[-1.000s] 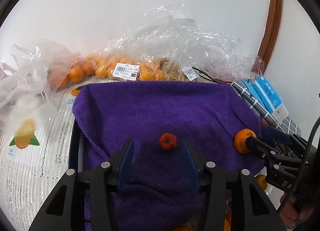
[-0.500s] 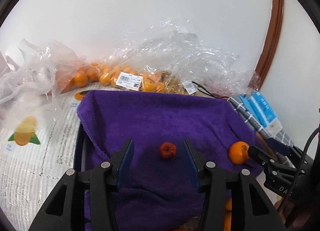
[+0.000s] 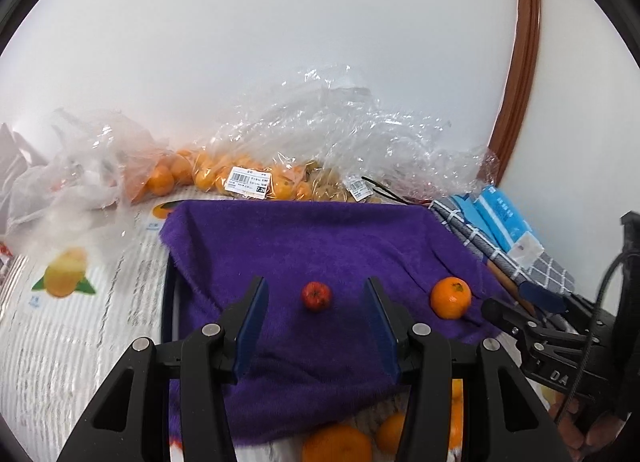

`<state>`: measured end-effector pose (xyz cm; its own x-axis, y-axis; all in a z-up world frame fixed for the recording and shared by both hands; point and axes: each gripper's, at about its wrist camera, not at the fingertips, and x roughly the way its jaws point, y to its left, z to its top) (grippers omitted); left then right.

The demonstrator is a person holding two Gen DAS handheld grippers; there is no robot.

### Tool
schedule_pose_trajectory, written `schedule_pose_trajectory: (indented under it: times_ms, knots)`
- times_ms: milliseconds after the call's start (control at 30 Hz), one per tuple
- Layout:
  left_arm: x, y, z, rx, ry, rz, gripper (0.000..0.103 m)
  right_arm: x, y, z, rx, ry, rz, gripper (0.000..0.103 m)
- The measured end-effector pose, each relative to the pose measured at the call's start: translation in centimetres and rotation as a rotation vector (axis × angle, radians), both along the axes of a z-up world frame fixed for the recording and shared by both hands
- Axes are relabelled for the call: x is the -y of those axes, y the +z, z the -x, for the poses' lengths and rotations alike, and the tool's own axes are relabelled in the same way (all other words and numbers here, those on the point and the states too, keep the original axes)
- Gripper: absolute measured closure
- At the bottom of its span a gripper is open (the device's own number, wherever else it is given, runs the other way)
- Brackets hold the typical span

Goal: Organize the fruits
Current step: 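Open left gripper to drop the red fruit while right gripper releases the orange, then withdraw both grippers and move them toward the oranges beside the towel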

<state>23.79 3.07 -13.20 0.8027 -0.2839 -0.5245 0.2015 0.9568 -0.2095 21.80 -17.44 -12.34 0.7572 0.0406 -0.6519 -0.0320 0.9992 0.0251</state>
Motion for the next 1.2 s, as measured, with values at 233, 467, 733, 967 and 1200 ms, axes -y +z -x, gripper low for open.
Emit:
schedule_pose_trajectory:
  times_ms: [233, 467, 733, 967, 1200]
  knots:
    - [-2.3, -0.8, 4.7, 0.004, 0.038, -0.025, 0.050, 0.7, -0.1, 3.1, -0.014, 0.007, -0.030, 0.028]
    - [-5.1, -1.7, 6.1, -0.046, 0.096, -0.012, 0.050, 0.2, -1.6, 5.9, -0.059, 0.017, -0.077, 0.028]
    - [-4.7, -2.5, 5.5, -0.085, 0.085, -0.022, 0.050, 0.1, -2.9, 6.5, -0.094, 0.018, -0.099, 0.040]
    - [-4.4, -2.6, 5.4, -0.084, 0.064, -0.020, 0.050, 0.7, -2.9, 3.9, -0.127, 0.032, -0.123, 0.056]
    - [-4.0, -2.7, 5.2, -0.092, 0.043, -0.023, 0.050, 0.1, -3.9, 2.1, -0.182, 0.092, -0.154, 0.057]
